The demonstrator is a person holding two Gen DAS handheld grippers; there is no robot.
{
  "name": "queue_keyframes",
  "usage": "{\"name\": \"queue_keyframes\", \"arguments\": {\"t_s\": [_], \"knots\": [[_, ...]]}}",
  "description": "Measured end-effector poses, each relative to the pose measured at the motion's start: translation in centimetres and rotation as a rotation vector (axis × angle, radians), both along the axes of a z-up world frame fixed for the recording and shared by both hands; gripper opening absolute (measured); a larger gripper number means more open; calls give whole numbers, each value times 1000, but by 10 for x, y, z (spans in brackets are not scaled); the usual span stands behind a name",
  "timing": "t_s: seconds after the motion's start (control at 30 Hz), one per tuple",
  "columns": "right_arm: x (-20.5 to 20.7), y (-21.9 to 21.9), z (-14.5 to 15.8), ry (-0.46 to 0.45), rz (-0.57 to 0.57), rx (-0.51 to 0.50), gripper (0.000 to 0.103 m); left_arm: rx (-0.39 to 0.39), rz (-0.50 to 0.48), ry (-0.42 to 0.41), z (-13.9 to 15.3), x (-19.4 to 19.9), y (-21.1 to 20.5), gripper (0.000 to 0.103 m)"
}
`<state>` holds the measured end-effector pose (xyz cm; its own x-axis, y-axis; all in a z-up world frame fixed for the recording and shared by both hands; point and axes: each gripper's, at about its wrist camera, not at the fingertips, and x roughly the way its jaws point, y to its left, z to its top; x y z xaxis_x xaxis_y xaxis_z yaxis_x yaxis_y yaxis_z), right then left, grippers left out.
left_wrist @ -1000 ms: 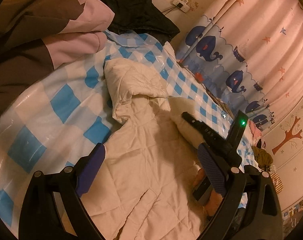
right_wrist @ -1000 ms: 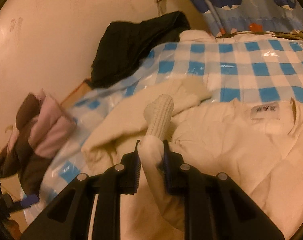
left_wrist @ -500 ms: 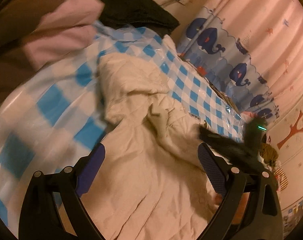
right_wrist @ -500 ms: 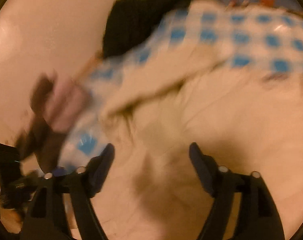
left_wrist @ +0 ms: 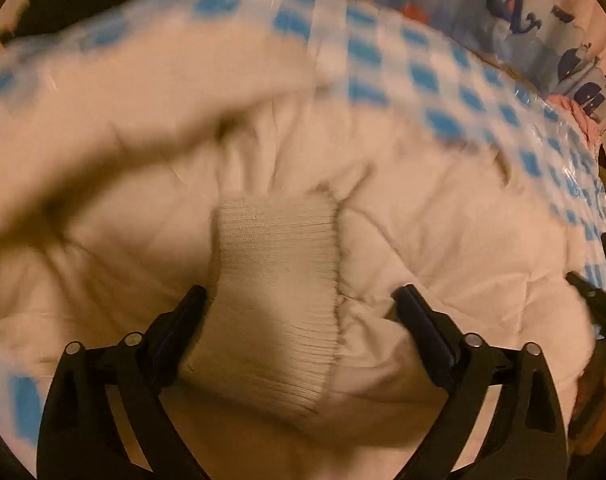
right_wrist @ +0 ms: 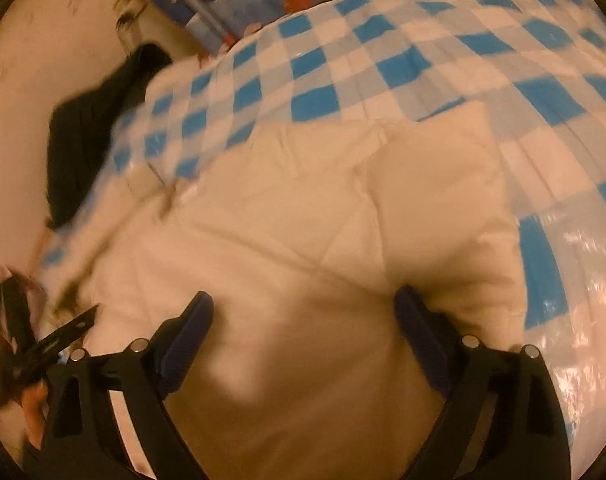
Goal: Fold large clothes
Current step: 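Grasp the other knit sleeve cuff with the left gripper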
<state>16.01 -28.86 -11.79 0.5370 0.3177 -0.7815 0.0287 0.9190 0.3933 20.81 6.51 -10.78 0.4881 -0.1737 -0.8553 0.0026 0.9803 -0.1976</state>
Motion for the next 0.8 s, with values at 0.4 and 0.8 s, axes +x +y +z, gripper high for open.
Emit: {"name": "queue_keyframes", "arguments": {"t_s": [0.4, 0.8], "knots": [[-4, 3, 46, -152, 101, 321, 96, 569, -93, -354, 96, 25, -8, 93], [-6, 19, -1, -163, 106, 280, 97, 623, -184, -88, 36, 168, -56, 93]]}}
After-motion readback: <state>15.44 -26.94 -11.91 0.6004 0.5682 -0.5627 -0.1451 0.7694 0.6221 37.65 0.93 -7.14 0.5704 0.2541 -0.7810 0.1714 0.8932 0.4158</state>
